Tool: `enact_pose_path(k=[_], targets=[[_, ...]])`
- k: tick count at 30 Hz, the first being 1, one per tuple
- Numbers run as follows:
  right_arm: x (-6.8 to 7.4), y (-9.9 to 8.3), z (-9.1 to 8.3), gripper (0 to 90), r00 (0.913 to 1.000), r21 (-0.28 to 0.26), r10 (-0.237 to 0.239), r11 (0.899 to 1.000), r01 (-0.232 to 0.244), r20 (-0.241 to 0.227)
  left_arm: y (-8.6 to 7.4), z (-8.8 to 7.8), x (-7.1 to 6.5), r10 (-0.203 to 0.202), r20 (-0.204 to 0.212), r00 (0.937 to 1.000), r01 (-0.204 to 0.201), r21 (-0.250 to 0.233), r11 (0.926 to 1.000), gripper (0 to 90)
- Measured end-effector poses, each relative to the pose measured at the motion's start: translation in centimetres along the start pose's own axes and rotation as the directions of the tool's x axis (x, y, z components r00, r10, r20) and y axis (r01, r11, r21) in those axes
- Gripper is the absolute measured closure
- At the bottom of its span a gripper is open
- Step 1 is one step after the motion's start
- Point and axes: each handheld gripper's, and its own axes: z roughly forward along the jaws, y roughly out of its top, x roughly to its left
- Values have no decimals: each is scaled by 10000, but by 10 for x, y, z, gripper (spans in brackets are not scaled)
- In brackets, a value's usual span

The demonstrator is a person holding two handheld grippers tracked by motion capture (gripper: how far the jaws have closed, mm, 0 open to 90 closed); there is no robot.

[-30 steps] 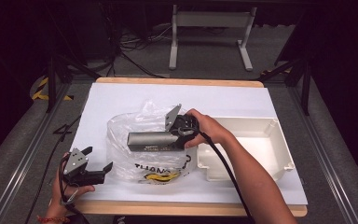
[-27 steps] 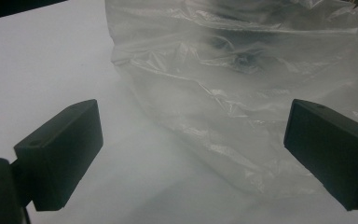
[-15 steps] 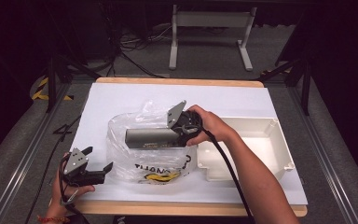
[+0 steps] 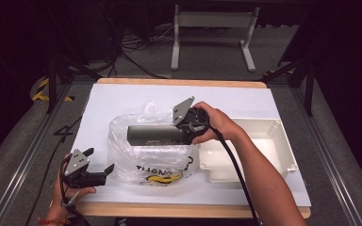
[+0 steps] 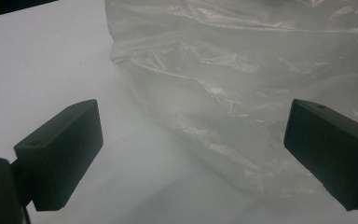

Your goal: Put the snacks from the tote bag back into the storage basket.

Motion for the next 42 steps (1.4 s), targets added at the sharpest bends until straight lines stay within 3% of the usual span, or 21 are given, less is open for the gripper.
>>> enact_pose_path(k=[24,42], targets=[[8,-16,-40,431,9995,-326,-39,9995,49,302,0,0,0,23,-28,10000,-22,74,10000,53],[19,-69,-94,431,9967,-400,377,9986,-349,719,0,1,-1,1,-37,10000,-1,128,9999,53]])
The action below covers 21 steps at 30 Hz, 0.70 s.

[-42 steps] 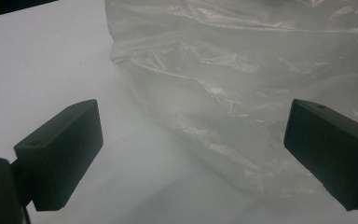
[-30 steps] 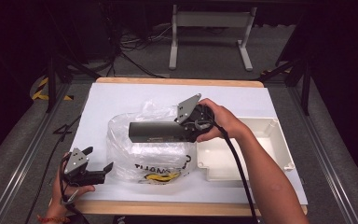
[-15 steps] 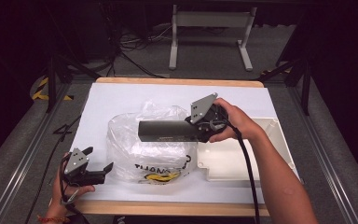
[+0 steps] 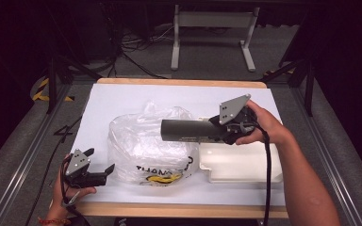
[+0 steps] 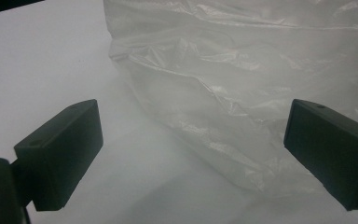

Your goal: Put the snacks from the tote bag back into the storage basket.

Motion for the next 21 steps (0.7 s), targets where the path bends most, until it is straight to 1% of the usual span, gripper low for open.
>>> enact_pose_path(k=[3,10,11,21], targets=[[1,-9,-8,431,9999,46,127,9999,-127,85,0,0,0,3,22,10000,-3,22,10000,53],[4,-30,-25,431,9997,50,238,9997,-238,87,0,0,0,78,-7,10000,-78,76,9999,54],[5,-33,-28,431,9996,54,245,9997,-246,143,0,0,0,96,7,10000,-96,77,9999,53],[11,-66,-50,430,9974,61,649,9979,-651,326,0,1,0,76,-20,10000,-76,109,9999,53]])
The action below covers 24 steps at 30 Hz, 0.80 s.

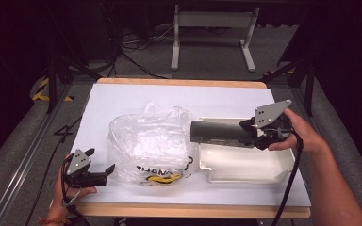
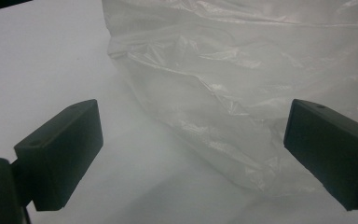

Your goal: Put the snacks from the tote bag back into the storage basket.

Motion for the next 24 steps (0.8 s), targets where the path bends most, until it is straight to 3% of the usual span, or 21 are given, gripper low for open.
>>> enact_pose_path(k=[15,24], targets=[[3,-34,-14,430,9992,348,399,9986,-398,-32,0,0,-1,12,-35,10000,-12,41,10000,53],[2,-46,1,429,9967,920,512,9947,-453,-633,0,1,-1,59,-64,10000,-59,70,10000,54]])
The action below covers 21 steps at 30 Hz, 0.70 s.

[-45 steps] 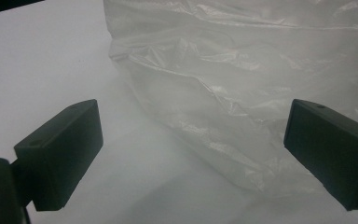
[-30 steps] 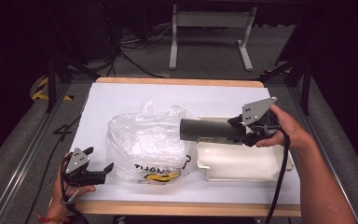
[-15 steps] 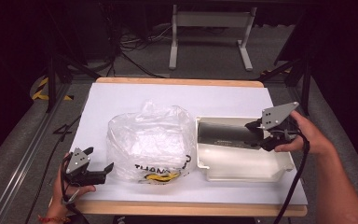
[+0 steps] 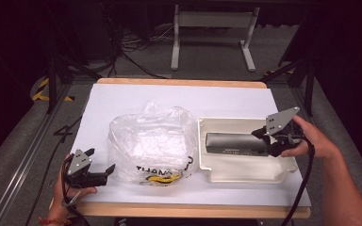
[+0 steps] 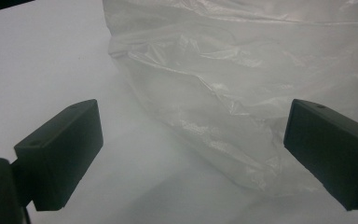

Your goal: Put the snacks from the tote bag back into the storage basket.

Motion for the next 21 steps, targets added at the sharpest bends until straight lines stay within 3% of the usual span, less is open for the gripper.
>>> enact_pose_path(k=[10,14,21], targets=[[-9,-11,26,429,9983,656,269,9976,-235,-516,0,1,0,46,-11,10000,-46,75,10000,53],[-10,-12,27,429,9978,643,277,9976,-238,-605,0,0,-1,43,-23,10000,-43,47,10000,53],[-11,-15,33,427,9976,1309,212,9913,-125,-653,0,0,0,55,-16,10000,-55,24,10000,53]])
